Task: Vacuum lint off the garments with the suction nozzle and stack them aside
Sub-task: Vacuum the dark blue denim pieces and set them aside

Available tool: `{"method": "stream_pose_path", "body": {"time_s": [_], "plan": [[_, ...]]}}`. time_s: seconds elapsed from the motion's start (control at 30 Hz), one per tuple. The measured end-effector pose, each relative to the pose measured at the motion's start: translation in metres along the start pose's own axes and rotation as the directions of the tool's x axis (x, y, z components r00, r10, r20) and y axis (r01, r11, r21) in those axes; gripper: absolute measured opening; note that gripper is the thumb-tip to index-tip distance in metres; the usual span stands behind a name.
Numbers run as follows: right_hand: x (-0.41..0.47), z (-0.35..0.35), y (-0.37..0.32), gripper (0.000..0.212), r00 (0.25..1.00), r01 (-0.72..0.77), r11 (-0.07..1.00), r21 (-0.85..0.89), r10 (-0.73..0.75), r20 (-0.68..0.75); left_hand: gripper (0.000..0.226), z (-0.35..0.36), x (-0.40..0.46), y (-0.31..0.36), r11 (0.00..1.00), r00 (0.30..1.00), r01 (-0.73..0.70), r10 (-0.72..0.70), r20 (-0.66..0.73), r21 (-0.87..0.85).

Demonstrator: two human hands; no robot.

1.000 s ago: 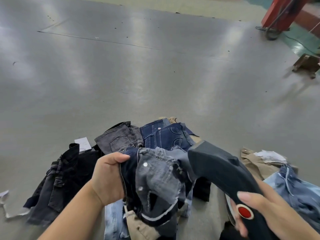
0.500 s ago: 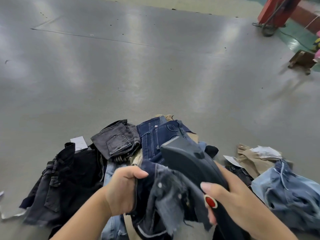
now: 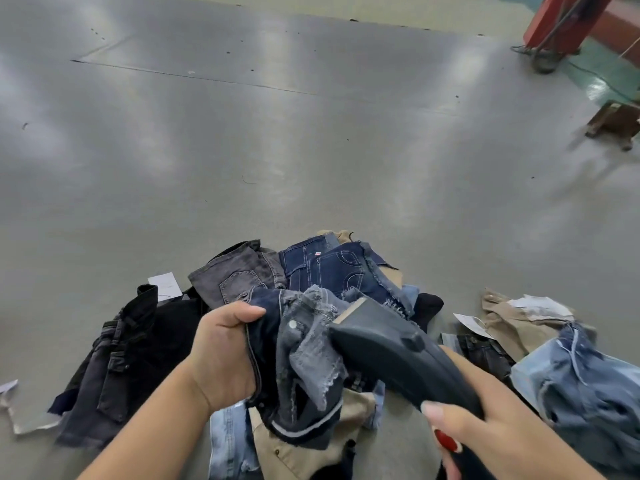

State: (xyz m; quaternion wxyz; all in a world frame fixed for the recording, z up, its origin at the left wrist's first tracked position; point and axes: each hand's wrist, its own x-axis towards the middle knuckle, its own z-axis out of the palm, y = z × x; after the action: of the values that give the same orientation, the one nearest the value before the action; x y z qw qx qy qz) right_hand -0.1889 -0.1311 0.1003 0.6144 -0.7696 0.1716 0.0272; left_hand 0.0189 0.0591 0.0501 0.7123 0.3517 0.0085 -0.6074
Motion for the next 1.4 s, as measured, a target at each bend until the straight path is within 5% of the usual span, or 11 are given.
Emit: {"method": "stream_pose_path", "body": {"time_s": [0.17,0.33,0.47,0.57,0.67,0.77,0.9,1.13,1.4], "plan": [[0.006,0.003,0.0,0.043,0.998,0.006,0.987,0.16,0.003,-0.055,0.061,0.01,0.0,-0.017,0.974,0.984,0.171,-0.178,0.03,0.15],[-0.001,-0.012,-0.009,0.047,0.998,0.015,0.942,0.335,0.005,-0.058,0.057,0.005,0.001,-0.006,0.998,0.998,0.056,-0.057,0.022,0.003],[-0.004,-0.012,-0.005,0.05,0.999,-0.013,0.97,0.244,0.002,0.046,0.06,-0.001,0.0,0.004,0.998,1.0,-0.01,0.009,-0.014,-0.061],[0.001,-0.003,0.0,0.055,0.996,-0.021,0.989,0.145,0.007,0.093,0.052,0.005,0.005,-0.01,0.997,0.996,0.082,-0.082,-0.032,0.005],[0.008,0.003,0.0,0.041,1.0,-0.017,0.991,0.134,0.015,0.018,0.044,0.011,0.009,-0.026,0.97,0.979,0.2,-0.191,-0.073,0.14],[0.008,-0.003,0.002,0.028,0.997,0.005,0.973,0.232,0.012,-0.071,0.042,0.012,0.009,-0.023,0.98,0.987,0.138,-0.124,-0.103,0.143],[-0.001,-0.014,0.007,0.038,0.999,-0.027,0.969,0.247,0.038,-0.036,0.051,0.008,0.003,-0.01,0.998,0.995,0.026,-0.021,-0.099,0.048],[0.001,-0.004,0.012,0.049,0.997,-0.074,0.993,0.093,0.07,0.045,0.043,0.008,0.001,-0.013,0.967,0.99,0.141,-0.13,-0.063,0.214],[0.013,0.008,0.007,0.039,1.0,-0.007,0.991,0.137,0.009,-0.013,0.04,0.018,0.005,-0.032,0.934,0.981,0.187,-0.195,-0.004,0.304]]}}
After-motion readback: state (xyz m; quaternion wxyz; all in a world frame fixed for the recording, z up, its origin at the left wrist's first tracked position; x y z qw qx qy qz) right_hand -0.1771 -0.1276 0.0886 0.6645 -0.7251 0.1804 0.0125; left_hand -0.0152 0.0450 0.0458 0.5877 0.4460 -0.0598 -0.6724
